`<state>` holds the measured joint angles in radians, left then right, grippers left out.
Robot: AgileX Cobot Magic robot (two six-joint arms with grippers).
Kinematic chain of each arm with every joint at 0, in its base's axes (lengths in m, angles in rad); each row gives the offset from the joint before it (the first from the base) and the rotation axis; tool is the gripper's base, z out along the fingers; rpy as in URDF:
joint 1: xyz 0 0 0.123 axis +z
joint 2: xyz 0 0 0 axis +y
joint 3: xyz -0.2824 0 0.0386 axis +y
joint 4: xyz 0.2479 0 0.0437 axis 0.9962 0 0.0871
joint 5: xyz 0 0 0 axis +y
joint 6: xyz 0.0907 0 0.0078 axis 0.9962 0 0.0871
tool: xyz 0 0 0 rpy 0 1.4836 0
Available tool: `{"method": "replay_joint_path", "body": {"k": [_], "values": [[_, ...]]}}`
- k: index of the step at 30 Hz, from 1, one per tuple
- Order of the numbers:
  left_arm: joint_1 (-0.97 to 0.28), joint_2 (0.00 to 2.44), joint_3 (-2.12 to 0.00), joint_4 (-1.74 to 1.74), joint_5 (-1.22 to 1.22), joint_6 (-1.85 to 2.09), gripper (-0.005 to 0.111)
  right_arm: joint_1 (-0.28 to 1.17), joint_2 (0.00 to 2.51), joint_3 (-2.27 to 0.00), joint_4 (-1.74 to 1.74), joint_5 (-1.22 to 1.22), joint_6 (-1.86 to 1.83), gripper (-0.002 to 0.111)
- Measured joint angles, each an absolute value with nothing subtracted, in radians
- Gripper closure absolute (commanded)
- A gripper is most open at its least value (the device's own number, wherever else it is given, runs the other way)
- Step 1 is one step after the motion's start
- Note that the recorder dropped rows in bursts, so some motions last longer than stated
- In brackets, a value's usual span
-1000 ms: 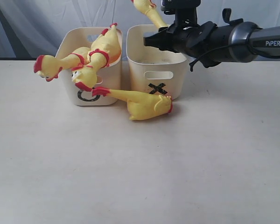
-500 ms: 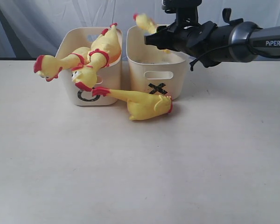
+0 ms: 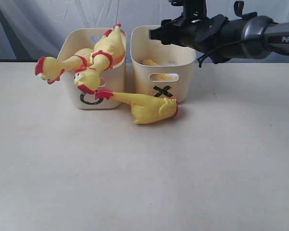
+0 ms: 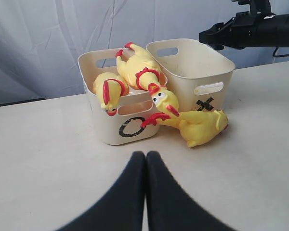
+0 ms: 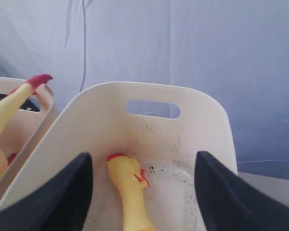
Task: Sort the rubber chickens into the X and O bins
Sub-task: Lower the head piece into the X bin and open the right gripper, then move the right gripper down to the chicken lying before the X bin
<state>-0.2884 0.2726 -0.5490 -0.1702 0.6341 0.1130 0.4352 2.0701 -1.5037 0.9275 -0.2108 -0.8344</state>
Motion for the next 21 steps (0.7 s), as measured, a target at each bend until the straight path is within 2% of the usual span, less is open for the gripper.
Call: {"method": "replay_joint_path", "body": {"k": [9, 21], "values": [[-0.288, 0.273, -0.549, -0.170, 0.634, 0.113, 0.107, 0.435, 1.956, -1.504, 0.879, -0.008, -0.833, 0.051], [-0.288, 0.273, -0.549, -0.170, 0.634, 0.113, 0.107, 0.435, 1.881, -1.504, 0.621, 0.443, -0.841, 0.051]]}}
